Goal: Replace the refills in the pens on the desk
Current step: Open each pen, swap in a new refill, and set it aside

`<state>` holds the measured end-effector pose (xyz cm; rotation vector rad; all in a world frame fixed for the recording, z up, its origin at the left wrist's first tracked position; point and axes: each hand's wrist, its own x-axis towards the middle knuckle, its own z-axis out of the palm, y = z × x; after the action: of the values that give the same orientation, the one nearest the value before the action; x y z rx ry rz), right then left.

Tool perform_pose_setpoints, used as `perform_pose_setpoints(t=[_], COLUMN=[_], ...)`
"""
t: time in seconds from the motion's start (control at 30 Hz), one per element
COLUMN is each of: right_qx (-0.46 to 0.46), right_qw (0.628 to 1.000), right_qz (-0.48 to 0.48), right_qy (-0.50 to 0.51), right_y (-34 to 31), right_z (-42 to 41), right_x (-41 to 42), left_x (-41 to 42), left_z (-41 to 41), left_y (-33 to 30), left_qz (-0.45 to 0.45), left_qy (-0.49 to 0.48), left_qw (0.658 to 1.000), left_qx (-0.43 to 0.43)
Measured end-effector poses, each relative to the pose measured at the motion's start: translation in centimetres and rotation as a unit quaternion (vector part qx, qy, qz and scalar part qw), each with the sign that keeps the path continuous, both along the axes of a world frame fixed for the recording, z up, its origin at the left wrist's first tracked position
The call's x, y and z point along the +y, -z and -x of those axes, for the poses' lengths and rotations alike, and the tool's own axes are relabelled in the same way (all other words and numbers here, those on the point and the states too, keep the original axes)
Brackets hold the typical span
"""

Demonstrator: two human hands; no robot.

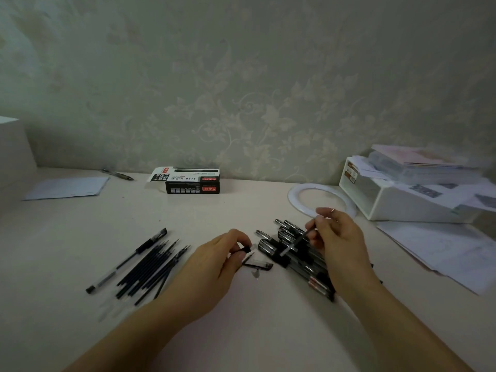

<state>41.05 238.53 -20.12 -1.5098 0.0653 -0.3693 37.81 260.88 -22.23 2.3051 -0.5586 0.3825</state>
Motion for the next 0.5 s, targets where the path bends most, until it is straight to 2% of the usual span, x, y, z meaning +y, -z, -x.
perform_pose_setpoints(t=[0.07, 0.17, 0.23, 0.3, 0.4, 0.5], right_qx=[-0.025, -0.115, -0.169, -0.196, -0.134, -0.001], right_qw=[0.999, 0.985, 0.964, 0.932, 0.873, 0.88], right_qz=[0.039, 0.106, 0.148, 0.247, 0.437, 0.457], right_qy=[-0.006, 0.074, 0.139, 0.177, 0.173, 0.126], right_y=[-0.4, -1.1, -1.4, -1.2, 0.2, 1.4], right_z=[-0.1, 0.0, 0.0, -0.1, -0.9, -1.6], right_x=[-0.4, -1.3, -2.0, -2.7, -3.5, -3.7], left_x=[0.1, 0.2, 0.3, 0.3, 0.4, 0.7], left_z=[-0.1, -0.2, -0.3, -0.4, -0.5, -0.4], left_y=[-0.1, -0.2, -0.3, -0.2, -0.1, 0.1], left_qz=[0.002, 0.002, 0.006, -0.001, -0.032, -0.087], left_qy=[-0.008, -0.027, -0.042, -0.058, -0.077, -0.085], left_qw=[1.0, 0.999, 0.999, 0.998, 0.996, 0.992], left_qx=[0.0, -0.018, -0.025, -0.029, -0.033, -0.016])
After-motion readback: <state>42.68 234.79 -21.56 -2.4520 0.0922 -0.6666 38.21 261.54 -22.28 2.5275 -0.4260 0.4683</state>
